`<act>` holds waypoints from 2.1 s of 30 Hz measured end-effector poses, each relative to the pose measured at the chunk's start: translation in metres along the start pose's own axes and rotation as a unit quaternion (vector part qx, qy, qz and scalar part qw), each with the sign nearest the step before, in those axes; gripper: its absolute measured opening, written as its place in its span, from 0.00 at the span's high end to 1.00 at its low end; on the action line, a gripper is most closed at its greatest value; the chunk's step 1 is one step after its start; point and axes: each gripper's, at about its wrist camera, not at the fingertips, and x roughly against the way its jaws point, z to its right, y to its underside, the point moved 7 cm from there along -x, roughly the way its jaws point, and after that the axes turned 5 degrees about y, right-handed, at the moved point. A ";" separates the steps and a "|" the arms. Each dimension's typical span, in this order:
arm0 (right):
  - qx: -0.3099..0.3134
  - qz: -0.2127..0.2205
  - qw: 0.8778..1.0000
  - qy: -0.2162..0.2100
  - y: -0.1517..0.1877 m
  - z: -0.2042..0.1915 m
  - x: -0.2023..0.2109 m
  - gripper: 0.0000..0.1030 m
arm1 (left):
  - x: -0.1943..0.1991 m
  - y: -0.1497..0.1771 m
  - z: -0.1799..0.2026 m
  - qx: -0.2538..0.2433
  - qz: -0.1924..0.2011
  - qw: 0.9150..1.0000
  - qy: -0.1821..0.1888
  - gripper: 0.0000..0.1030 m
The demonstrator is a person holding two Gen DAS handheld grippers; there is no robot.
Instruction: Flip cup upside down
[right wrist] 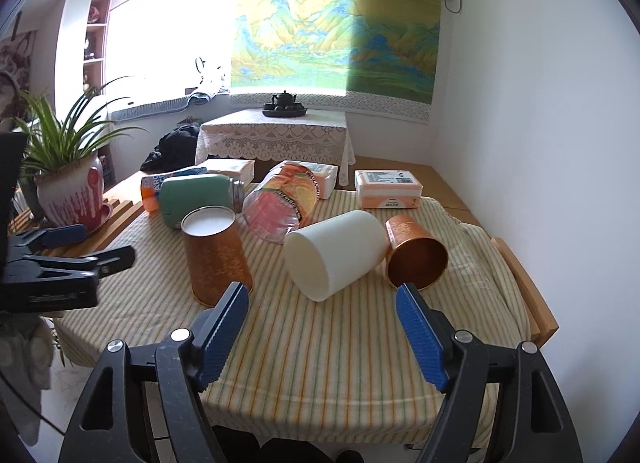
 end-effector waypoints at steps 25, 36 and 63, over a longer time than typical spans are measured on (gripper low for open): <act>-0.087 0.122 0.988 0.048 0.001 0.021 0.037 0.13 | 0.084 0.013 0.012 0.034 0.141 0.988 -0.060 0.01; -0.084 0.162 0.981 0.067 -0.007 0.026 0.051 0.05 | 0.082 0.007 0.019 0.024 0.147 0.987 -0.060 0.01; -0.092 0.152 0.982 0.063 -0.005 0.033 0.051 0.04 | 0.078 0.004 0.021 0.015 0.151 0.986 -0.067 0.01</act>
